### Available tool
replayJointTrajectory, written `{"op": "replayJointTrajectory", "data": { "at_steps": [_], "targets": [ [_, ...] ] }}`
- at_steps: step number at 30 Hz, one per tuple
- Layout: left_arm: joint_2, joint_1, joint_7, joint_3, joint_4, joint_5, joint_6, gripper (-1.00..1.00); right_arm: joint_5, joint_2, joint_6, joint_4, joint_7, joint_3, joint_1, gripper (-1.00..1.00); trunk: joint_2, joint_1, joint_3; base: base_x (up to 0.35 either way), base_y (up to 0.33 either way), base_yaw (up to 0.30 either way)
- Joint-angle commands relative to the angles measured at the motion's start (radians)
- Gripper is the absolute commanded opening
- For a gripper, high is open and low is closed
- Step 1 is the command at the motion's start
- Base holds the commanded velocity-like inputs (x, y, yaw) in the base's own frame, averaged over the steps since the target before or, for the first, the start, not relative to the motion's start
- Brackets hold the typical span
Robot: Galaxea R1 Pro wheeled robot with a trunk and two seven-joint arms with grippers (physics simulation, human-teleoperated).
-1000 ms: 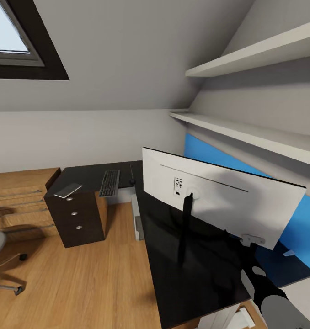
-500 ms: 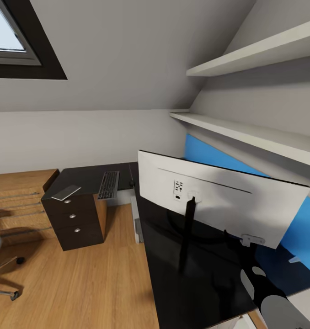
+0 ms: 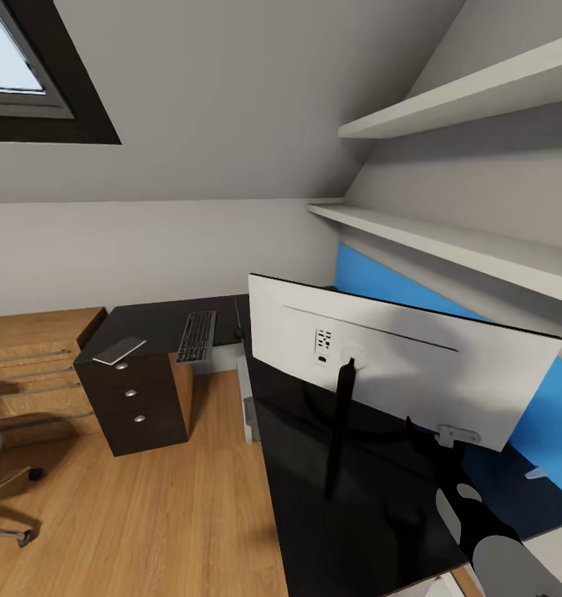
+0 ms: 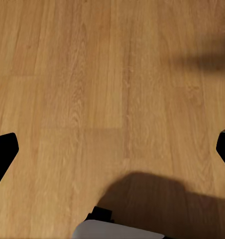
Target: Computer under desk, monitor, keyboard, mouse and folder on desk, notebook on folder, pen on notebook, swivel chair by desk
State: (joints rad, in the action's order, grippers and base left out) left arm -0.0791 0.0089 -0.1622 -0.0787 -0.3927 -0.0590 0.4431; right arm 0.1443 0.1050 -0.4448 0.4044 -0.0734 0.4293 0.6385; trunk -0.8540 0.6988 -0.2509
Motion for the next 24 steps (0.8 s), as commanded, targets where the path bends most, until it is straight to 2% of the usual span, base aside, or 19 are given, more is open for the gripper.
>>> {"op": "replayJointTrajectory", "data": {
  "at_steps": [1, 8, 24],
  "targets": [
    [-0.001, 0.000, 0.003, -0.002, -0.002, -0.006, 0.002, 1.00, 0.008, -0.001, -0.004, -0.001, -0.008, 0.008, 0.001, 1.00, -0.001, 0.000, -0.001, 0.099, 0.000, 0.000],
    [-0.001, 0.000, 0.003, -0.001, -0.002, -0.007, 0.002, 1.00, 0.008, -0.001, -0.003, -0.001, -0.008, 0.008, 0.001, 1.00, -0.001, 0.000, -0.001, 0.121, 0.000, 0.000],
    [-0.001, 0.000, 0.003, -0.002, -0.002, -0.007, 0.002, 1.00, 0.008, -0.001, -0.003, -0.001, -0.008, 0.008, 0.001, 1.00, -0.001, 0.000, -0.001, 0.016, 0.000, 0.000]
  ]
}}
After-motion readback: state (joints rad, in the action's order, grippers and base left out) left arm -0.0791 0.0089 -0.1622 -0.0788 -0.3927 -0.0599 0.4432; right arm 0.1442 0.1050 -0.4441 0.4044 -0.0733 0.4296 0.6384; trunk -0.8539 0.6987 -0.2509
